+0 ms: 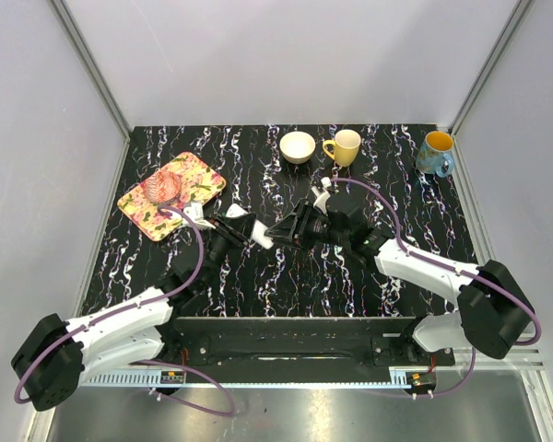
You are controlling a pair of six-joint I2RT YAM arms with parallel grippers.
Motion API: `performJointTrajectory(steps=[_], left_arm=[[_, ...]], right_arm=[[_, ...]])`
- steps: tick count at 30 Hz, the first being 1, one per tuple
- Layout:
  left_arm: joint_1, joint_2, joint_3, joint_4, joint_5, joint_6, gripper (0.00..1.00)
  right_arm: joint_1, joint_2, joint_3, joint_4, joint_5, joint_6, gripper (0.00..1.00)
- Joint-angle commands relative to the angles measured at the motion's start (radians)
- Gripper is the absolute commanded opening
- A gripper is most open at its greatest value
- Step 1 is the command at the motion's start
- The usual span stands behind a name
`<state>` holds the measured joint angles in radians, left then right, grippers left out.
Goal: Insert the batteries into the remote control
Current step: Remove the battery cover from the remote control.
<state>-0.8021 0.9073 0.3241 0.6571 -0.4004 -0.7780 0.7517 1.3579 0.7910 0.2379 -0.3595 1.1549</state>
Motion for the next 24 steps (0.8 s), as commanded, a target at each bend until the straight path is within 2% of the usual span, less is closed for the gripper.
performJointTrajectory(steps=[1, 11, 24], left_arm=[[-0.017, 0.008, -0.003, 0.119, 0.114, -0.063, 0.00], [-0.019, -0.010, 0.027, 0.038, 0.029, -0.030, 0.00], [-0.016, -0.001, 0.056, -0.014, 0.005, -0.010, 0.00]], right_arm=[[0.003, -0.023, 0.053, 0.055, -0.006, -0.023, 0.48], [0.003, -0.052, 0.051, 0.020, 0.001, -0.035, 0.48], [0.003, -0.071, 0.048, 0.012, 0.002, -0.037, 0.49]])
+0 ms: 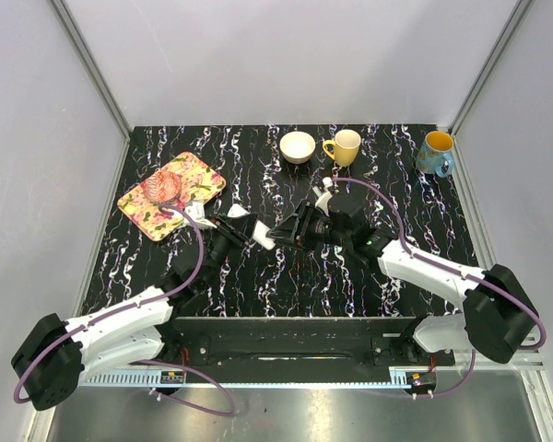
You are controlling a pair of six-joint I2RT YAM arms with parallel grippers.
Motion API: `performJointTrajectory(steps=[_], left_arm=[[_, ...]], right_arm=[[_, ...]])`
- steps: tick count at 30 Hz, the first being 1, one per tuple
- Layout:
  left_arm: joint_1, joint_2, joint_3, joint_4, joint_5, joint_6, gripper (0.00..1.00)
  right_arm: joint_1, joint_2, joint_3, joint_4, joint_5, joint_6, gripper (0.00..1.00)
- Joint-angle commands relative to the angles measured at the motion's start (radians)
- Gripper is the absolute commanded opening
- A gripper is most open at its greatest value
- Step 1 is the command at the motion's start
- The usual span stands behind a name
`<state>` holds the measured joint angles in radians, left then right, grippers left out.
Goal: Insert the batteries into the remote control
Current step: Remove the battery cover from the remote control.
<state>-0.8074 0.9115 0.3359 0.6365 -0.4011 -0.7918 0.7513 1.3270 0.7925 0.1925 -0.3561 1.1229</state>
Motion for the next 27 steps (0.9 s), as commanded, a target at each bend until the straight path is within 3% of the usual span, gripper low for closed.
performJointTrajectory(steps=[1, 20, 27], left_arm=[[-0.012, -0.003, 0.048, 0.002, 0.002, 0.006, 0.00], [-0.012, 0.013, 0.055, -0.031, -0.007, -0.007, 0.00], [-0.012, 0.064, 0.020, 0.028, -0.007, -0.035, 0.00]], right_arm=[[0.003, -0.040, 0.045, 0.058, -0.001, -0.005, 0.49], [0.003, -0.046, -0.012, 0.067, 0.022, -0.002, 0.50], [0.000, -0.026, -0.088, 0.123, 0.025, 0.011, 0.51]])
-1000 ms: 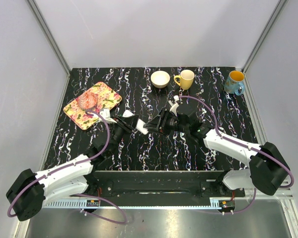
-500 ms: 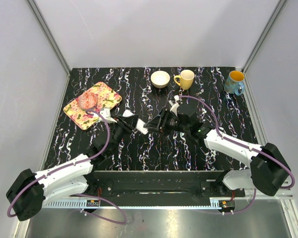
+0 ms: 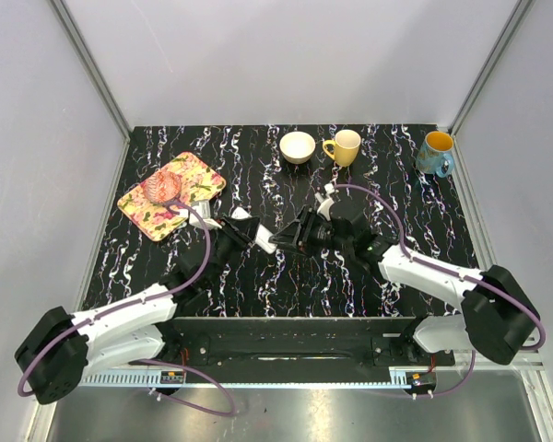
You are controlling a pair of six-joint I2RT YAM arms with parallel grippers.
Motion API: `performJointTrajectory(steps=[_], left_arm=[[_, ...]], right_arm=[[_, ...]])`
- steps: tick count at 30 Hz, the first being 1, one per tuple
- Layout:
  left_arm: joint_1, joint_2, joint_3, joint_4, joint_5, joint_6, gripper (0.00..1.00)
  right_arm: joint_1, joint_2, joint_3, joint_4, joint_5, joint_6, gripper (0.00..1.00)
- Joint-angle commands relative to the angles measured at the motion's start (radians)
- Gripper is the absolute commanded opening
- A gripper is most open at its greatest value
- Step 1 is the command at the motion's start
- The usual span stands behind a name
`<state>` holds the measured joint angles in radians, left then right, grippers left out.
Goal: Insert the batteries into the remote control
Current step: Remove the battery cover from the remote control.
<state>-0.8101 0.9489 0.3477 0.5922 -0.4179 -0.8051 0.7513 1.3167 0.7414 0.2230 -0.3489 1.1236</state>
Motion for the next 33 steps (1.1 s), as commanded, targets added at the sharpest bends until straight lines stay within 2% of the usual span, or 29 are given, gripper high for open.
performJointTrajectory(steps=[1, 4, 19, 33], left_arm=[[-0.008, 0.045, 0.001, 0.087, 0.005, -0.034, 0.00], [-0.006, 0.091, -0.022, 0.156, 0.004, -0.057, 0.00], [0.006, 0.295, -0.027, 0.382, 0.005, -0.063, 0.00], [0.042, 0.386, 0.008, 0.419, 0.007, -0.069, 0.00]], right_arm=[[-0.001, -0.007, -0.049, 0.108, 0.016, 0.015, 0.51], [-0.009, 0.025, -0.097, 0.180, 0.004, 0.038, 0.51], [-0.095, 0.164, -0.128, 0.266, -0.056, 0.022, 0.51], [-0.129, 0.184, -0.146, 0.257, -0.062, 0.002, 0.51]])
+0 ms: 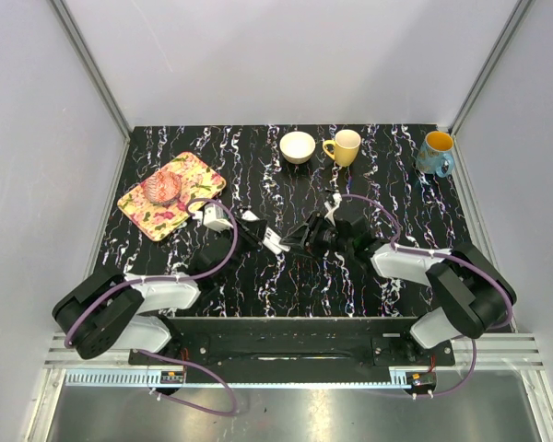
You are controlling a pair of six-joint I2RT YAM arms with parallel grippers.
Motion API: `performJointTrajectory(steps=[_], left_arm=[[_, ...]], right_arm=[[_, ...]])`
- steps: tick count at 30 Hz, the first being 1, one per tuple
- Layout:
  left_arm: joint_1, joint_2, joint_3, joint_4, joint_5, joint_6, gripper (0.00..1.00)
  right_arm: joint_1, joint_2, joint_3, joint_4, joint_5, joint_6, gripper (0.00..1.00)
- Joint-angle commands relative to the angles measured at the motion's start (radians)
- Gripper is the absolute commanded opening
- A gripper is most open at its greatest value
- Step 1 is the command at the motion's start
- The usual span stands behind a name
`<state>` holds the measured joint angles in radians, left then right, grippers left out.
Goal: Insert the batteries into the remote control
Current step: Remove the battery cover from the remote control.
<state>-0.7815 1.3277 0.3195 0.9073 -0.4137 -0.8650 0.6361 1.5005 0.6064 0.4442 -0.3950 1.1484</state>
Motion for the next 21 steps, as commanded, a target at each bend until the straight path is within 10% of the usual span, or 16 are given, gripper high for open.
performJointTrajectory(steps=[1, 21], left_arm=[[0.014, 0.007, 0.032, 0.104, 0.003, -0.009, 0.00], [0.079, 0.088, 0.039, 0.108, -0.004, -0.016, 0.00]], right_arm=[[-0.015, -0.002, -0.011, 0.036, -0.016, -0.022, 0.51], [-0.044, 0.119, -0.071, 0.116, -0.019, -0.035, 0.50]])
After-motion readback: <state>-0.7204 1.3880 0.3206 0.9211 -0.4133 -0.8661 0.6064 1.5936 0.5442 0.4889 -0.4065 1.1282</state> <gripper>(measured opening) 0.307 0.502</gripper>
